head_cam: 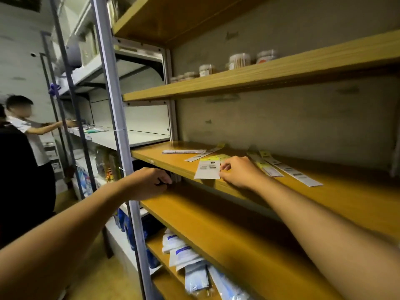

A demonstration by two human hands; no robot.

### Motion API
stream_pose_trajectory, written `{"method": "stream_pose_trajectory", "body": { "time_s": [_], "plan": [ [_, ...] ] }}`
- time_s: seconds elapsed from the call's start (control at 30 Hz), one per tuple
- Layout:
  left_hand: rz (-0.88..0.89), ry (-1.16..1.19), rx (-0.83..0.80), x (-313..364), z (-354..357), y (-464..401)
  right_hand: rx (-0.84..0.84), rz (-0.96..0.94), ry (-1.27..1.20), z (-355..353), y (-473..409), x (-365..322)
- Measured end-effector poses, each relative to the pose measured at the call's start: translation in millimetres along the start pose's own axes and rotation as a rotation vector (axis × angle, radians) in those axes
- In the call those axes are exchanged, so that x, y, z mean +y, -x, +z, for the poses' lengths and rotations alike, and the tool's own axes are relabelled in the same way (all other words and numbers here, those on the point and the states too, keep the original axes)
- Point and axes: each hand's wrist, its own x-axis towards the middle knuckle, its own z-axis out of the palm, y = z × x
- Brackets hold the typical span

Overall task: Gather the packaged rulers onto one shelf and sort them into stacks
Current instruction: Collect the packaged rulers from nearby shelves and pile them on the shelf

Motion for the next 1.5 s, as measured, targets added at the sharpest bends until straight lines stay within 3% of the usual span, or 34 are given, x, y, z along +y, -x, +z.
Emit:
{"method": "stream_pose_trajectory", "body": {
  "time_s": [0.47, 0.7, 0.87, 0.97, 1.27, 1.5],
  "plan": [
    [0.049, 0.018, 0.094, -78.1, 7.8, -129.5, -0.035, 0.216, 0.147, 30.0, -93.6, -1.9],
    [0.033, -0.053, 0.011, -114.0, 22.7, -209.5, -0.213, 0.418, 0.341, 26.7, -112.2, -34.7],
    [0.051, -0.034, -0.06, -137.4, 37.0, -244.8, -0.258, 0.605, 0.167, 12.2, -119.8, -34.0],
    [0.093, -0.039, -0.023, -147.1, 37.1, -258.1, -0.227, 0.666, 0.045, 9.6, -118.1, -28.0],
    [0.174, 0.084, -0.054, -149.0, 34.9, -272.0, -0.15, 0.745, 0.162, 11.6, -101.2, -45.3],
    [0.231, 0.116, 0.081, -148.7, 32.9, -262.2, 0.048, 0.738, -0.052, 20.4, -79.5, -53.8]
  ]
}}
